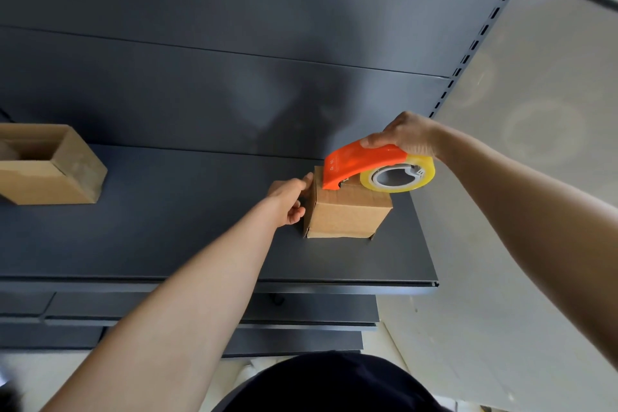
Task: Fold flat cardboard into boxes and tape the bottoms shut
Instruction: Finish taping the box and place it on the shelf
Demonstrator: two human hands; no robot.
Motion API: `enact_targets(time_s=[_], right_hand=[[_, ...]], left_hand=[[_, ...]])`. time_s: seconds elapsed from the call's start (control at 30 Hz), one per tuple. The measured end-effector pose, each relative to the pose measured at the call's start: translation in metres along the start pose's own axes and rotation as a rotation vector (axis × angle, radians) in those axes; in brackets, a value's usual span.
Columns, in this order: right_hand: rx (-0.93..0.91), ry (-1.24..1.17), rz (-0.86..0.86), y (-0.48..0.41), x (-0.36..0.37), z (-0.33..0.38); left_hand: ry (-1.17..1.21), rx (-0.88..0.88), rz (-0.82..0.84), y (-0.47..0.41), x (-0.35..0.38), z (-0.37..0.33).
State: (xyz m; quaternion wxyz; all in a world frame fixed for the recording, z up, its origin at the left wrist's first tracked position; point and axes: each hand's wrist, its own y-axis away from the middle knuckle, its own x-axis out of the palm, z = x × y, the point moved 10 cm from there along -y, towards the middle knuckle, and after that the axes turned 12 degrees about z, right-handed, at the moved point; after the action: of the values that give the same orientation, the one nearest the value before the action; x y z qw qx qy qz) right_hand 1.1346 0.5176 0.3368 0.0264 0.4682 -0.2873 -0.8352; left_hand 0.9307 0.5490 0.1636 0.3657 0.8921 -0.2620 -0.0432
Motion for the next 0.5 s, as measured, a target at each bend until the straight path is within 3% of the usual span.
enact_targets(time_s=[0.17,0.27,0.33,0.4,0.5], right_hand=[[0.010,0.013,-0.007,0.000,-0.002,-0.002],[0.017,0.006,-0.011,0.000,-0.003,-0.004],[0.012,-0.015,-0.015,0.000,-0.002,-0.003],[0.011,-0.025,-0.018,0.000,-0.002,-0.003],[0.015,-0.030,-0.005,-0.001,-0.001,-0.004]], left_hand=[[-0.082,-0.100,-0.009,0.007,-0.003,0.022],[-0.120,-0.113,-0.103,0.010,-0.010,0.044],[-0.135,0.022,-0.170,0.009,-0.011,0.034],[-0.081,0.273,-0.210,0.015,-0.010,0.002],[-0.112,0.554,-0.151,0.033,0.004,-0.041]])
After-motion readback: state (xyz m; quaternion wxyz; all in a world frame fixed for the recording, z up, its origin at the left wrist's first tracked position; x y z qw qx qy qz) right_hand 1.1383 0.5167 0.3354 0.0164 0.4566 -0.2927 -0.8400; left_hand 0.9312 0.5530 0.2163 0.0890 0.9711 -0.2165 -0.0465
